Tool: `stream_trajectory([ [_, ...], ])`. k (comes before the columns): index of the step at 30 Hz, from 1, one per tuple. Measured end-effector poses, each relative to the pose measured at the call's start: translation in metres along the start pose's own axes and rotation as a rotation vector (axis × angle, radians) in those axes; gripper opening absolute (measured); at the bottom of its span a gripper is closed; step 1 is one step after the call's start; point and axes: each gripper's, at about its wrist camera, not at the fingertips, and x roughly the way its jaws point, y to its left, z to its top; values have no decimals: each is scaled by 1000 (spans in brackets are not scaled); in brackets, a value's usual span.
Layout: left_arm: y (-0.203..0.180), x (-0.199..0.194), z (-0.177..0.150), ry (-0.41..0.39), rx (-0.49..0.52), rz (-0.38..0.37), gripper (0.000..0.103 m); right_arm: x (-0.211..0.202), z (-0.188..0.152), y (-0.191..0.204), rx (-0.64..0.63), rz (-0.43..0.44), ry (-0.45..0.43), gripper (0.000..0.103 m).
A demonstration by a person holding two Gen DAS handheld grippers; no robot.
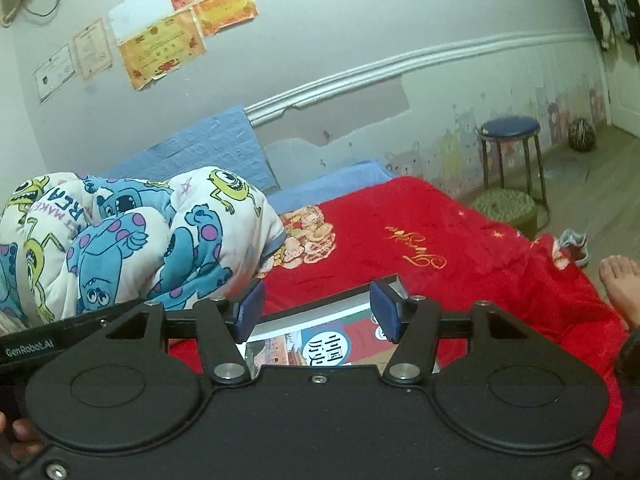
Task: Organize objects
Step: 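Move both tools back down to the pile beside the box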
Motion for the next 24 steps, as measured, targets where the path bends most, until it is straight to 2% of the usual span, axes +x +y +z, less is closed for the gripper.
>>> stream_trajectory([
  [8,-17,-18,-29,31,36,2,93,-34,-21,14,-56,-12,-19,69],
  [11,-20,-14,-42,44,33,0,93,-38,-33,15,-78,-10,-22,81],
  [13,-19,-9,-50,61,22,-6,93,-38,-39,14,-82,5,-23,83],
  [15,-18,-2,-59,81,15,-17,93,-37,-48,14,-91,16,-21,89],
  [24,-14,45,-99,197,18,-4,93,0,-80,-11,-49,0,68,90],
])
